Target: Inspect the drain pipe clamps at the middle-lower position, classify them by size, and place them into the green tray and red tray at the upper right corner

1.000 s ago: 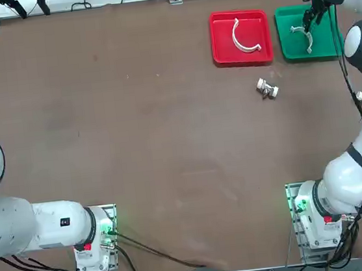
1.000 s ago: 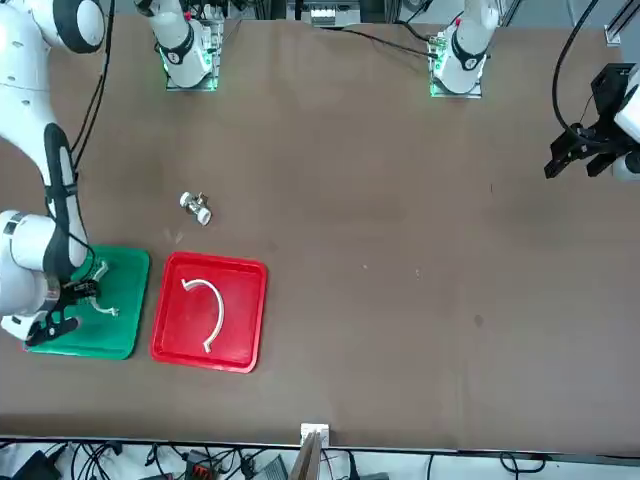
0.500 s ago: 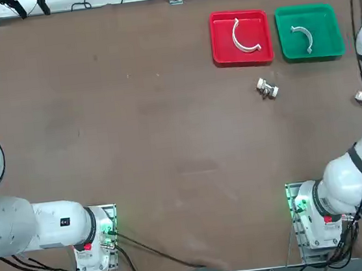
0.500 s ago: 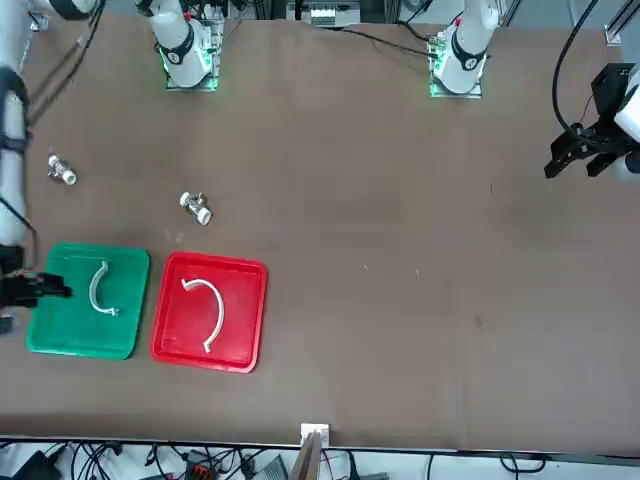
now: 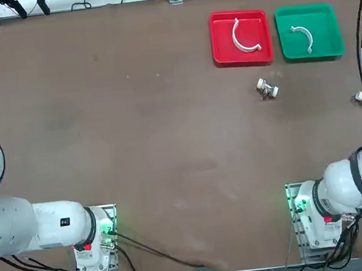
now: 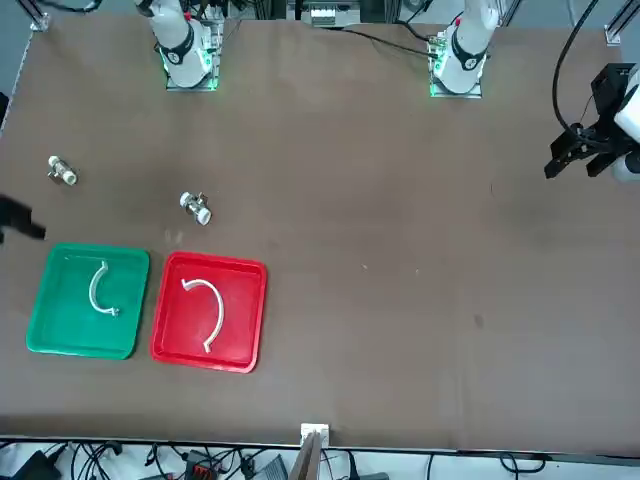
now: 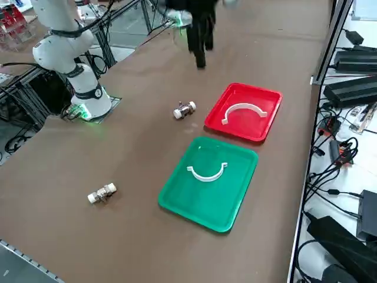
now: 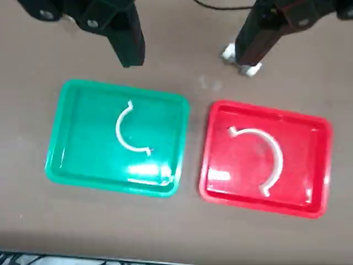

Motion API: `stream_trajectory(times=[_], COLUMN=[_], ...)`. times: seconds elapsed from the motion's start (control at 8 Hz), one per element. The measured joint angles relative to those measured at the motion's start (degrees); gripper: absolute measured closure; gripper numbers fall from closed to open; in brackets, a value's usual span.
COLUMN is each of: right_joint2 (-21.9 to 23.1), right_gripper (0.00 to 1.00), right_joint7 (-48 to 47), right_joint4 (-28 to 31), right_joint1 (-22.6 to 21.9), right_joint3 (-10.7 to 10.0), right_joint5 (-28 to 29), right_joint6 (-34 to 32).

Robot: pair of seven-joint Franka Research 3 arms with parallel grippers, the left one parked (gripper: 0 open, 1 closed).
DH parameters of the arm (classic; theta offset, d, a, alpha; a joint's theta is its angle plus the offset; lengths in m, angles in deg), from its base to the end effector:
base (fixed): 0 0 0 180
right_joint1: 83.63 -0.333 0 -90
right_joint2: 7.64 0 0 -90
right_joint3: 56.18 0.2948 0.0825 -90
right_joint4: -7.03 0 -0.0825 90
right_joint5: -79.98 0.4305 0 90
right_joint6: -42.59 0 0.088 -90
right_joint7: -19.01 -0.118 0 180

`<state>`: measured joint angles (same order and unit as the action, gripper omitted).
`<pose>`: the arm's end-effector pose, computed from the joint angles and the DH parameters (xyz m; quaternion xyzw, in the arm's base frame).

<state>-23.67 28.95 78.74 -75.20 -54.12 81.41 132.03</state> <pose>0.6748 -0.0757 0.5778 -0.9993 -0.0307 -0.0173 0.0151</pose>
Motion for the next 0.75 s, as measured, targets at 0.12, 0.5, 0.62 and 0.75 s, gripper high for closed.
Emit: stream_trajectory(times=[0.12,0.5,0.62,0.75], right_joint2=[3.37,14.81,17.82,19.51], right_gripper=[0.0,0.0,0.0,0.0], right_joint7=[-2.8,-5.6,-5.61,-5.61], right_joint4=[3.36,16.89,19.77,21.01], right_joint1=[-2.13,-9.42,-10.24,-10.35], right_joint3=[-0.53,-4.88,-5.32,-5.36], right_joint5=[-0.04,-0.11,-0.11,-0.11], right_joint6=[-0.28,0.08,0.07,0.03])
